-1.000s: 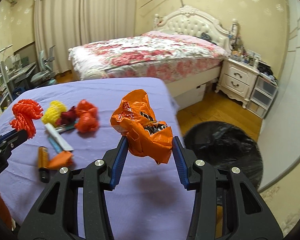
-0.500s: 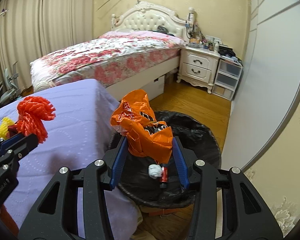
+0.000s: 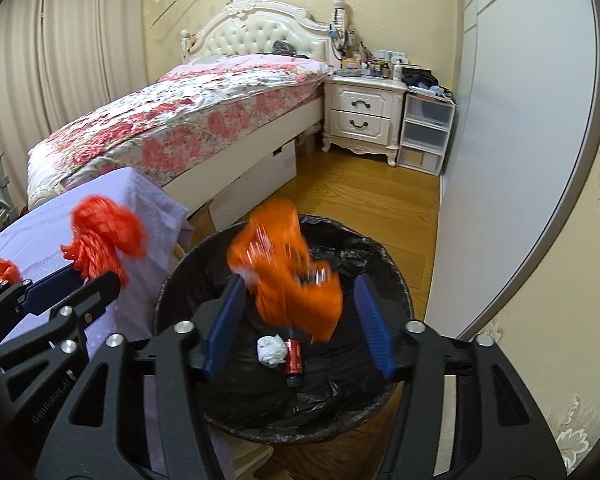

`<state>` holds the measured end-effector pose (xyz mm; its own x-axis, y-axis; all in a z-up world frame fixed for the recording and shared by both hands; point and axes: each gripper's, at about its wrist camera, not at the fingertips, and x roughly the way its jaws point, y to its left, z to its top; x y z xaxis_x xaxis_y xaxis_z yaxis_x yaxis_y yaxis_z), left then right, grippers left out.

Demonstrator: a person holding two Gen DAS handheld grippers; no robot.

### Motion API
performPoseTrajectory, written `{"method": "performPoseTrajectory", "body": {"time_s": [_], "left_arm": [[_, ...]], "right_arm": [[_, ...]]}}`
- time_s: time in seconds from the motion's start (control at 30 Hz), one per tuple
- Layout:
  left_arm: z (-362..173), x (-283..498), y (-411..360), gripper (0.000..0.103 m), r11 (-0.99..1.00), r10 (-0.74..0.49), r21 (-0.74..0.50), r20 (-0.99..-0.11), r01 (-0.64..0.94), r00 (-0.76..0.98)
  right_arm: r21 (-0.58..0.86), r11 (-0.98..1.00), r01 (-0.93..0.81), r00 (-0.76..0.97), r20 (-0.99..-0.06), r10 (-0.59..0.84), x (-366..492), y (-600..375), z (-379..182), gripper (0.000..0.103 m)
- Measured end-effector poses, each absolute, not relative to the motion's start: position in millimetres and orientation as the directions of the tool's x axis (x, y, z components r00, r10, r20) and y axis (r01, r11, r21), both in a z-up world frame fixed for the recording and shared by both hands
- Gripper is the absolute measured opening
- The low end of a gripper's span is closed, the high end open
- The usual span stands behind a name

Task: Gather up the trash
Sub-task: 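Carry the mesh and bag over the trash bin and open both tools, then move both open tools back over the table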

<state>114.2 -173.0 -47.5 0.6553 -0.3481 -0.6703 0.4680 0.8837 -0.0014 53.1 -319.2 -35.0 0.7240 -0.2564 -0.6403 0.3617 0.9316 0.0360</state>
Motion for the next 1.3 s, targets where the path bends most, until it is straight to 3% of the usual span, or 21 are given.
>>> {"method": "performPoseTrajectory", "body": {"time_s": [0.2, 0.3, 0.57, 1.3], "left_arm": [[-54.0, 118.1, -170.9, 0.071, 0.897, -0.326, -0.002, -0.679, 0.442, 0.658], [-53.0, 117.2, -166.2, 0.073, 0.903, -0.316, -0.001, -0.677, 0.429, 0.665], [-46.9, 111.0, -143.6, 0.074, 0.925, -0.276, 0.002, -0.682, 0.379, 0.677], [-39.0, 52.9, -5.1, 0.074, 0.993, -0.052, 0.045, -0.683, 0.113, 0.728]], "right_arm": [[0.043, 0.92, 0.39, 0.71, -0.65, -0.271, 52.6, -327.8, -39.6, 0.058], [0.04, 0.918, 0.394, 0.709, -0.649, -0.275, 50.2, -328.7, -39.5, 0.059], [0.045, 0.924, 0.38, 0.714, -0.65, -0.262, 43.8, -322.3, -36.2, 0.064], [0.065, 0.99, 0.124, 0.761, -0.646, -0.053, 20.8, -207.3, -17.9, 0.064]]}}
